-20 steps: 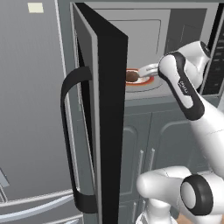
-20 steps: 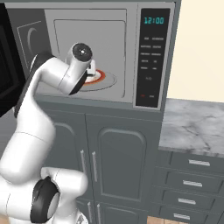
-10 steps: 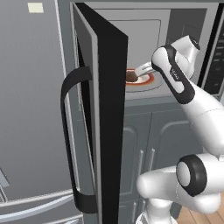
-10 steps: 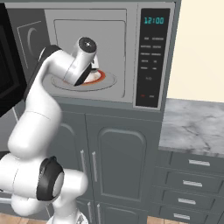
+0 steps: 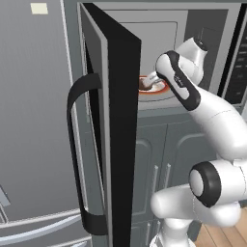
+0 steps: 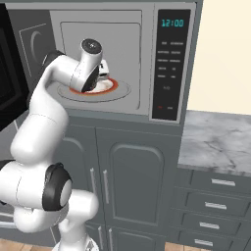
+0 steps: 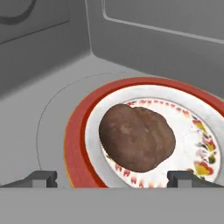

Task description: Retrieve the reheated potato from the microwave, then place the potato, cheese, and condiment on the cutting board.

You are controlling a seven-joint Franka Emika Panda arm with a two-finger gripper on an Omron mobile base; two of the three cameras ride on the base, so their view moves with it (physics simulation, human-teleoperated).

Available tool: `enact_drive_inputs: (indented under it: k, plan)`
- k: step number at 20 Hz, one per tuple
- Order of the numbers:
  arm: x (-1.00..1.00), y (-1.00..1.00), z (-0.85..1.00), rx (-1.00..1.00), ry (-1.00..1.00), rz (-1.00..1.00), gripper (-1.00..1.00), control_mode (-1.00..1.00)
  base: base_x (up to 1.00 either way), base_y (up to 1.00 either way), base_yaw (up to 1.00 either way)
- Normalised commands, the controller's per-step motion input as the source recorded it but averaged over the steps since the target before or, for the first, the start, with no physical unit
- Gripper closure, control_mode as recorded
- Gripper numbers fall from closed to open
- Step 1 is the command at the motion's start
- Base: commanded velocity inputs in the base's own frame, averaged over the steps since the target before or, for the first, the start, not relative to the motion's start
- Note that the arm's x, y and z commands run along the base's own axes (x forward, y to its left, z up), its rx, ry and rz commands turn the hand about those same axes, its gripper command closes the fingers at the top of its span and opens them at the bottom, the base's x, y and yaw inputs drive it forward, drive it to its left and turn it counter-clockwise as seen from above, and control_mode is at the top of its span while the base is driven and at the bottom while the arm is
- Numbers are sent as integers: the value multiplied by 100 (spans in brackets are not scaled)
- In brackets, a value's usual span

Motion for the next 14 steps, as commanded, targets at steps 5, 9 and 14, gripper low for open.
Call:
enact_drive_inputs:
  k: [5, 9, 14]
  plan:
    - [34, 0, -14, -2, 0, 0, -100, -100, 0, 0, 0]
    - [32, 0, -10, 0, 1, 0, -100, -100, 0, 0, 0]
    - [27, 2, -12, 0, 4, 0, -100, -100, 0, 0, 0]
